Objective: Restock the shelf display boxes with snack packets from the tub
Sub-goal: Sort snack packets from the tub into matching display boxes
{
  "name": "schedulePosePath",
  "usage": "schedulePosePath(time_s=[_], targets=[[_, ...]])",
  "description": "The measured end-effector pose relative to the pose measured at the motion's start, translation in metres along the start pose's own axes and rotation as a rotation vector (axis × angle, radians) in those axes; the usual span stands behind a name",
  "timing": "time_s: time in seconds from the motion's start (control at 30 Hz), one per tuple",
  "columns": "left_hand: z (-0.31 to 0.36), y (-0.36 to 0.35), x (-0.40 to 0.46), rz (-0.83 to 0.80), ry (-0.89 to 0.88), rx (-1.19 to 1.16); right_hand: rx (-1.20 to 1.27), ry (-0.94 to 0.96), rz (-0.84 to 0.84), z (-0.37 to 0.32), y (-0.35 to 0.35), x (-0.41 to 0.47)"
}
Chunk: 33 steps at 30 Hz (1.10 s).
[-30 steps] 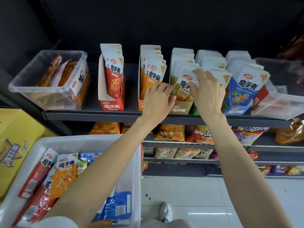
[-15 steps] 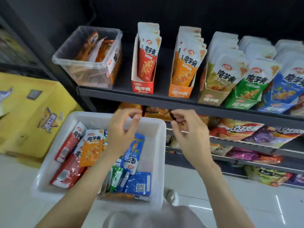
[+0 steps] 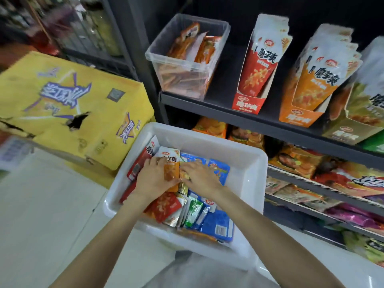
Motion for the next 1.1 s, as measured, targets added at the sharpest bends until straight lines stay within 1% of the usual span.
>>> schedulePosePath(time_s=[0.07, 0.17, 0.23, 0.3, 0.37, 0.47, 0.53, 0.63, 0.7, 0.73, 0.83, 0.93, 1.0, 1.1], targets=[[-0.002, -0.003, 0.003, -0.016, -0.005, 0.054, -0.057, -0.002, 0.003, -0.002, -0.005, 0.003], [-0.005, -0.008, 0.004, 0.003, -0.027, 0.059, -0.043, -0.035, 0.009, 0.001, -0.012, 0.004], [-0.008, -0.01, 0.004, 0.008, -0.004, 0.011, -0.02, -0.047, 0.007, 0.001, -0.016, 0.004], [-0.012, -0.007, 0.004, 0.036, 0.008, -0.121, 0.018, -0.077, -0.007, 0.002, -0.017, 0.002], [-0.011, 0.002, 0.002, 0.093, -0.017, -0.292, 0.145, -0.155, 0.016, 0.006, -0.013, -0.004], [0.0, 0.021, -0.006, 0.143, -0.069, -0.54, 0.428, -0.313, 0.167, 0.018, 0.008, -0.02], [0.015, 0.031, -0.011, 0.085, -0.099, -0.684, 0.57, -0.374, 0.236, 0.03, 0.022, -0.032], [0.042, 0.043, -0.015, -0.076, -0.128, -0.933, 0.83, -0.449, 0.262, 0.056, 0.04, -0.05], [0.059, 0.048, -0.015, -0.15, -0.104, -1.079, 1.023, -0.478, 0.256, 0.074, 0.053, -0.067], [0.068, 0.048, -0.015, -0.19, -0.093, -1.132, 1.062, -0.469, 0.264, 0.08, 0.061, -0.076], [0.092, 0.041, -0.009, -0.311, -0.104, -1.188, 1.0, -0.442, 0.378, 0.098, 0.085, -0.102], [0.114, 0.031, -0.002, -0.342, -0.171, -1.142, 0.924, -0.478, 0.463, 0.108, 0.097, -0.121], [0.134, 0.029, 0.005, -0.27, -0.27, -1.076, 0.846, -0.541, 0.546, 0.116, 0.106, -0.136], [0.168, 0.031, 0.017, -0.06, -0.417, -0.98, 0.687, -0.63, 0.83, 0.135, 0.138, -0.168]])
Point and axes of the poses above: each hand's wrist, its own x-axis towards the middle knuckle, its own y-axis out of the back of the hand, z = x × y, the point moved 4 cm from there along x, towards the middle knuckle, and after that the axes turned 14 degrees about -x, right-handed, at the moved point
